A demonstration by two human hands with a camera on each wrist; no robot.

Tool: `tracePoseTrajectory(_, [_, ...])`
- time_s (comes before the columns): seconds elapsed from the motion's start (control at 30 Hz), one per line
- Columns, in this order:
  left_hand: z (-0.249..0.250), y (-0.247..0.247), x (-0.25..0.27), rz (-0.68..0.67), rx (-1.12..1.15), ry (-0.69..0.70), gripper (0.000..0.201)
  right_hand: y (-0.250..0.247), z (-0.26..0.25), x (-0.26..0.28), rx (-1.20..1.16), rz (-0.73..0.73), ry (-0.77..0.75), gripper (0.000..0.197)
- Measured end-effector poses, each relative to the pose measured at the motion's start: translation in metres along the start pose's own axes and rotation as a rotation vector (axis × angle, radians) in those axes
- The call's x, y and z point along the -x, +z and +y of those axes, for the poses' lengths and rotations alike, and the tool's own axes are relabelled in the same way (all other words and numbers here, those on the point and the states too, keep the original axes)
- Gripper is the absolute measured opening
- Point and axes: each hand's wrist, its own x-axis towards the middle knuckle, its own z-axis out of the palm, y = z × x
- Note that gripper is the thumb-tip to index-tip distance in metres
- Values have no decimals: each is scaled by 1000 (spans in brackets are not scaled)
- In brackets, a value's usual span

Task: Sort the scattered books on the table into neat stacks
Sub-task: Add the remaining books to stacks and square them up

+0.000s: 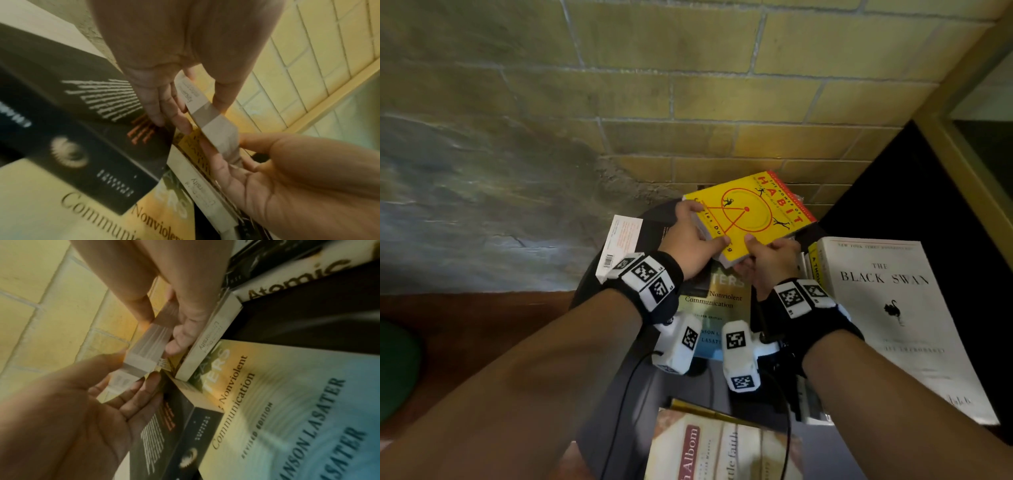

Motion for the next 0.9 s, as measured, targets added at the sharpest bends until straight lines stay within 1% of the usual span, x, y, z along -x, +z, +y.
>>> tracePoseTrajectory(0.07, [-5, -1, 2, 52, 141, -64, 79, -4, 4, 6, 66, 4, -102, 38])
tracePoseTrajectory(0.1, [-7, -3, 3, 75, 214, -99, 83, -5, 6, 7, 109, 5, -147, 38])
tracePoseTrajectory(0.17, [-9, -11, 2, 121, 358, -164, 82, -9, 10, 12, 212, 4, -212, 38])
tracePoseTrajectory(0.23, [-9, -24, 2, 160, 447, -229, 74, -15, 12, 19, 270, -24, -252, 37])
tracePoseTrajectory(0.3, [-11, -37, 1, 147, 439, -276, 67, -21, 14, 27, 273, -98, -287, 34])
tracePoseTrajectory(0.4, [-13, -48, 10, -26, 354, -252, 51, -22, 12, 43, 305, -249, -339, 33])
tracePoseTrajectory(0.43, [-15, -48, 13, -50, 334, -236, 43, -20, 12, 46, 325, -287, -353, 33])
tracePoseTrajectory(0.5, [-22, -48, 21, -20, 355, -222, 22, -17, 12, 50, 372, -338, -373, 29])
tracePoseTrajectory(0.53, [-28, -48, 25, 8, 367, -226, 18, -15, 13, 50, 396, -343, -363, 26])
tracePoseTrajectory(0.6, [-37, -49, 33, 65, 335, -215, 28, -13, 12, 48, 491, -313, -316, 15])
tracePoseTrajectory(0.67, [-44, -51, 41, 104, 244, -185, 39, -15, 12, 40, 602, -227, -268, 8])
tracePoseTrajectory(0.73, [-48, -54, 48, 138, 152, -174, 42, -16, 10, 29, 725, -115, -272, 15])
tracePoseTrajectory(0.8, [-58, -57, 52, 148, 141, -187, 47, -17, 7, 22, 852, -19, -321, 24])
tracePoseTrajectory(0.9, [-65, -63, 58, 200, 174, -243, 46, -14, 1, 14, 960, 50, -318, 48])
